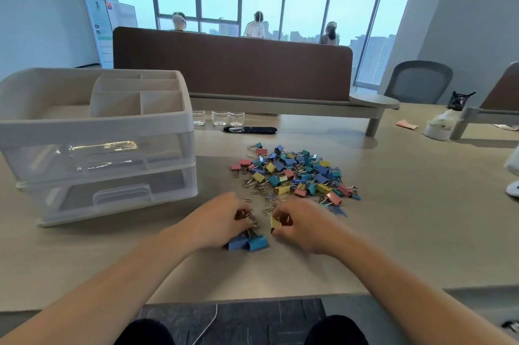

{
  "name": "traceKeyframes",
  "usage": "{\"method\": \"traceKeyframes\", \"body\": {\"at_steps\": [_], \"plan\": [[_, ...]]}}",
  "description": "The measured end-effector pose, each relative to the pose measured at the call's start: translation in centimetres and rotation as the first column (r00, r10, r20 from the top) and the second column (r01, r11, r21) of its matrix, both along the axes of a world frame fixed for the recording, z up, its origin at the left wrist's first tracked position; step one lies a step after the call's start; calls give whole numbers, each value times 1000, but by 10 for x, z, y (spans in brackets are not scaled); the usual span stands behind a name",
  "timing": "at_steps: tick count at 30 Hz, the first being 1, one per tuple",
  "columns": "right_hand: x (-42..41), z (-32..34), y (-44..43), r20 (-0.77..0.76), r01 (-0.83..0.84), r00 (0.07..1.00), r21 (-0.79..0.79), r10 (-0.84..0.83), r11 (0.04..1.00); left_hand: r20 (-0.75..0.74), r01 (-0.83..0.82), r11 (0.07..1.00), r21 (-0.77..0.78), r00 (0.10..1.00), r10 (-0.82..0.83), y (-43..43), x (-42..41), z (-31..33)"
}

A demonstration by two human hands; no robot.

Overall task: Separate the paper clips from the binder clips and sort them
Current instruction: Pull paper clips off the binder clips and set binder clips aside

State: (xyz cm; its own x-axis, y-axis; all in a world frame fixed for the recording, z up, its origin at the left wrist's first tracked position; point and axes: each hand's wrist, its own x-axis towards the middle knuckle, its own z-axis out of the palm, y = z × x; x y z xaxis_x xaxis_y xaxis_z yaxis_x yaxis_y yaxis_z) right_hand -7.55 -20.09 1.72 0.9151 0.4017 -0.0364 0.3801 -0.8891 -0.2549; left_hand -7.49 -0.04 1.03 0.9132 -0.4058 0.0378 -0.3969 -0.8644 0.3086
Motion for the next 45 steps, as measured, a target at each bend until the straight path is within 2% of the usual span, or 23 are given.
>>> {"method": "traceKeyframes", "body": {"at_steps": [6, 12, 20, 25, 29, 33, 37, 42, 45], "plan": [[-14, -6, -5, -49, -21, 999, 22, 22, 1000, 0, 43, 999, -34, 999, -43, -8, -9, -2], [-13, -10, -13, 9, -15, 1000, 117, 14, 993, -27, 32, 998, -62, 999, -33, -15, -11, -1], [16, -13, -47, 269, 154, 943, 160, -193, 975, -1, 4, 994, -106, 1000, -5, -34, 17, 4], [37, -15, -54, 186, 198, 962, 37, -201, 980, -6, 53, 991, -120, 999, -54, -59, 39, 10], [48, -15, -55, 228, 146, 963, 7, -143, 989, -2, 70, 994, -80, 998, -70, -74, 53, 11], [56, -12, -61, 260, 183, 942, 129, -211, 975, 6, 69, 996, -60, 998, -69, -84, 62, 12], [55, -8, -82, 213, 259, 922, 285, -324, 923, 2, 76, 995, -70, 997, -76, -97, 69, 9], [54, -10, -110, 203, 340, 882, 349, -425, 873, -40, 129, 991, -29, 991, -130, -120, 75, 7], [51, -15, -123, 179, 386, 867, 348, -465, 854, -14, 164, 986, 22, 986, -164, -132, 75, 6]]}}
